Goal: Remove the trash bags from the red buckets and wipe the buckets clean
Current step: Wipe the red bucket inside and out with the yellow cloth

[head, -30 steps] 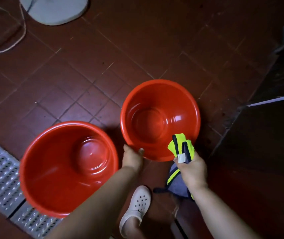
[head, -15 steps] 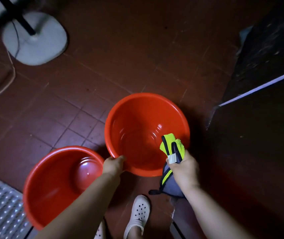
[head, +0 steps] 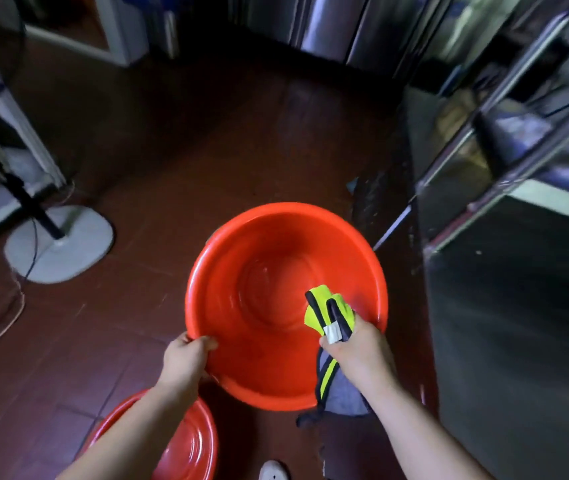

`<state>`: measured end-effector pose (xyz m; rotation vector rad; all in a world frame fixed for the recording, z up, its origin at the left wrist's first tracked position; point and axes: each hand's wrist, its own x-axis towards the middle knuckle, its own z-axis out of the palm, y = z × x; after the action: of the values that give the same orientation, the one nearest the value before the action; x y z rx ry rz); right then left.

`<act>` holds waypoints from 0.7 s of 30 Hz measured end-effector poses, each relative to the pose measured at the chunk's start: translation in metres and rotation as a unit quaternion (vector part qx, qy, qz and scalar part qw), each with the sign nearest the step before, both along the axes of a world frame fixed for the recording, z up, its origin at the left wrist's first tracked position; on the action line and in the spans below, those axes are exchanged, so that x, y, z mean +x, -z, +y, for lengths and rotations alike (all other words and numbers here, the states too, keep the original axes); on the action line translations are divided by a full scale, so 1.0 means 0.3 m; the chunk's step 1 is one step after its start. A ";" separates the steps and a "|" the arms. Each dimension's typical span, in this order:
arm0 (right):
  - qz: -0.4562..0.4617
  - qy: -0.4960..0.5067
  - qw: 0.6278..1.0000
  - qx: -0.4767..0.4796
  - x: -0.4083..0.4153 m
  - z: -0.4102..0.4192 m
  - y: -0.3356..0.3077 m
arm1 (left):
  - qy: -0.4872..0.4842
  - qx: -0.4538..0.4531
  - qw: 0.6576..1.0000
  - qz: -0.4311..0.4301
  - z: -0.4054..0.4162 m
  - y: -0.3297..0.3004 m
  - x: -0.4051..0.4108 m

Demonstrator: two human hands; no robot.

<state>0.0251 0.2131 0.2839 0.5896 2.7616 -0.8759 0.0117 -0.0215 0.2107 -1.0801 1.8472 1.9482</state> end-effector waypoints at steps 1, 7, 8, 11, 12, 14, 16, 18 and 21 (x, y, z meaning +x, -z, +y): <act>0.013 0.016 1.000 -0.003 0.042 0.002 -0.061 | 0.014 0.007 1.000 0.024 0.001 -0.066 0.009; 0.087 0.081 0.993 0.003 0.306 0.049 -0.332 | 0.125 0.057 0.985 0.107 0.078 -0.348 0.081; 0.097 0.086 0.991 0.016 0.350 0.062 -0.370 | 0.138 0.072 0.982 0.108 0.103 -0.376 0.098; 0.124 0.111 0.985 0.045 0.472 0.115 -0.466 | 0.189 0.100 0.970 0.118 0.188 -0.445 0.145; 0.132 0.120 0.982 0.057 0.509 0.137 -0.491 | 0.205 0.106 0.965 0.127 0.223 -0.466 0.159; 0.136 0.138 0.978 0.072 0.576 0.183 -0.533 | 0.241 0.111 0.952 0.154 0.294 -0.509 0.187; 0.126 0.158 0.977 0.074 0.634 0.229 -0.551 | 0.275 0.104 0.940 0.175 0.367 -0.536 0.211; 0.101 0.170 0.977 0.083 0.685 0.278 -0.543 | 0.306 0.096 0.929 0.184 0.444 -0.541 0.227; 0.051 0.172 0.976 0.122 0.746 0.352 -0.520 | 0.345 0.063 0.915 0.199 0.560 -0.527 0.240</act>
<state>0.2488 0.3187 0.4398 1.1236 2.9325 -0.6441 0.0836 0.1465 0.3688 0.0564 1.8879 1.8660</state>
